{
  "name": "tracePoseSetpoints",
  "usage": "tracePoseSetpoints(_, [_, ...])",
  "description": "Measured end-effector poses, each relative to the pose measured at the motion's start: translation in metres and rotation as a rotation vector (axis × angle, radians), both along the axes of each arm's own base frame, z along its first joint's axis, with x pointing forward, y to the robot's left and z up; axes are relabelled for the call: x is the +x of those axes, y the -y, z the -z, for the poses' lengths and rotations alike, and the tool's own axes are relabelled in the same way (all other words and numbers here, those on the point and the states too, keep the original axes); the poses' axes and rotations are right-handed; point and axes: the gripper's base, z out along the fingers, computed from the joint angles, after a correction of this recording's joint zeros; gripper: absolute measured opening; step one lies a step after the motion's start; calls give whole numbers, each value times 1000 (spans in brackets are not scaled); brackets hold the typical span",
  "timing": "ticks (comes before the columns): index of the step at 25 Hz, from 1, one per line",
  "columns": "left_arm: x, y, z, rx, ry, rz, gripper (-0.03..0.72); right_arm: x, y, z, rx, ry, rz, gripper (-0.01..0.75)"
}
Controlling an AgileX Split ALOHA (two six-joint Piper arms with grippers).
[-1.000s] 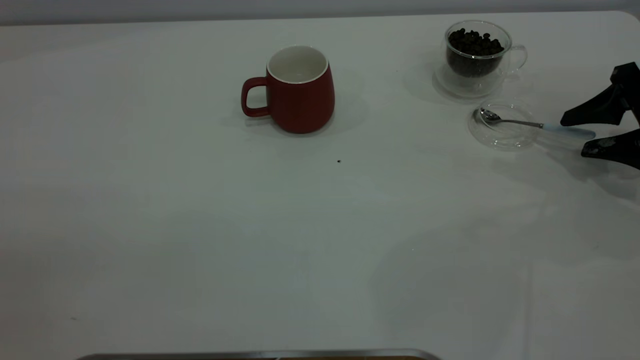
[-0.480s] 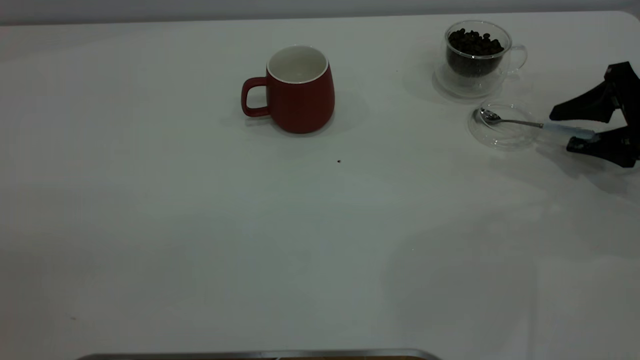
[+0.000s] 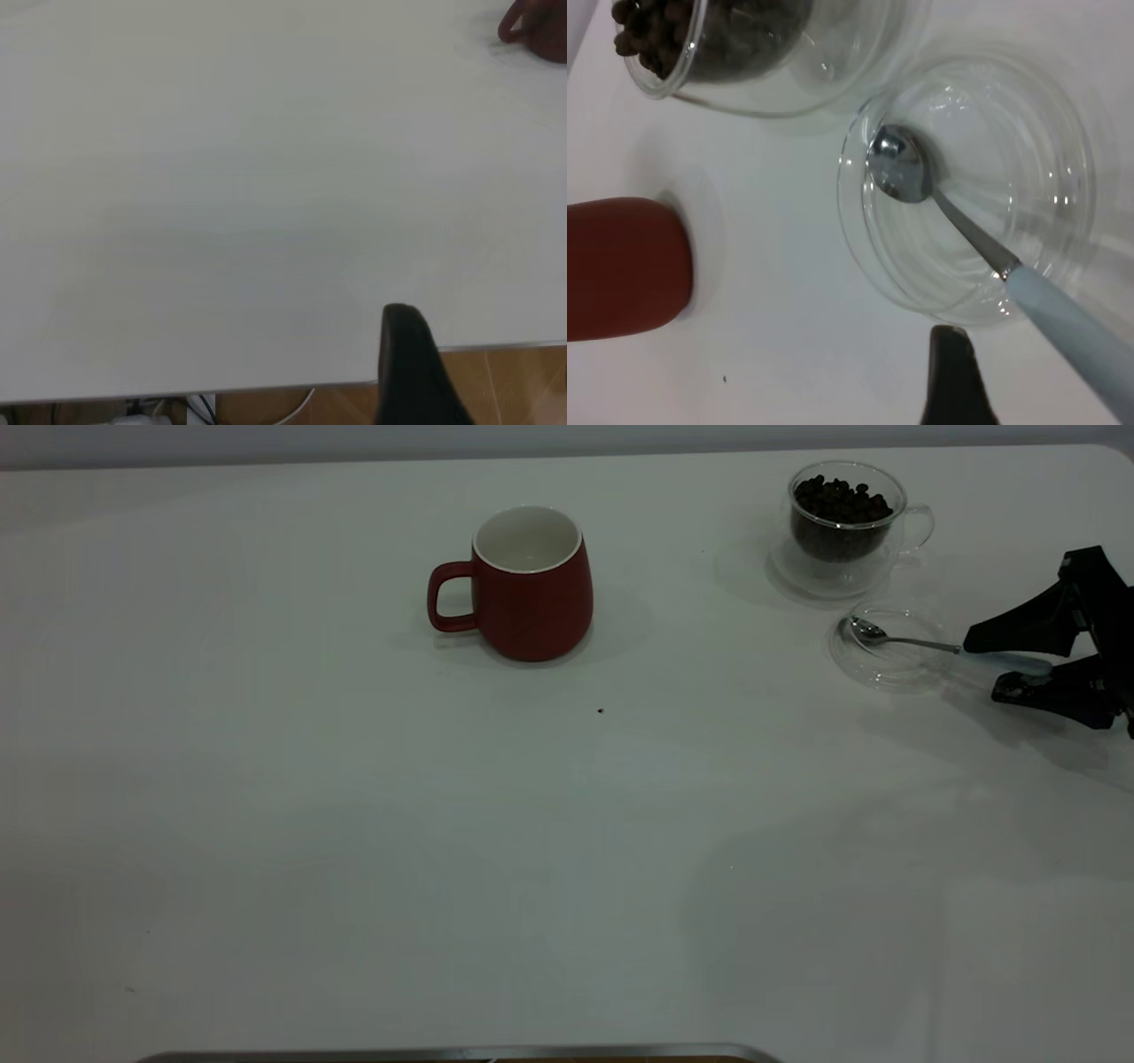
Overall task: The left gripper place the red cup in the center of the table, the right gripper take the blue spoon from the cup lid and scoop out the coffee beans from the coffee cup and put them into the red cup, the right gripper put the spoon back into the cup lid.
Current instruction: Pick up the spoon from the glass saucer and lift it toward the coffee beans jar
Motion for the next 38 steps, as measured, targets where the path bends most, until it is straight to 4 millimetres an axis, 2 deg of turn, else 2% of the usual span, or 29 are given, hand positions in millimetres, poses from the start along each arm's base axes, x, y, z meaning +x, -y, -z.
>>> tracePoseSetpoints(8, [0, 0, 0, 0, 1, 0, 476, 0, 0, 0, 0, 6, -7, 507])
tracePoseSetpoints(26, [0, 0, 0, 2, 1, 1, 476, -2, -2, 0, -11, 13, -55, 213])
tracePoseSetpoints(38, [0, 0, 0, 2, 1, 1, 476, -4, -4, -1, -1, 24, -96, 179])
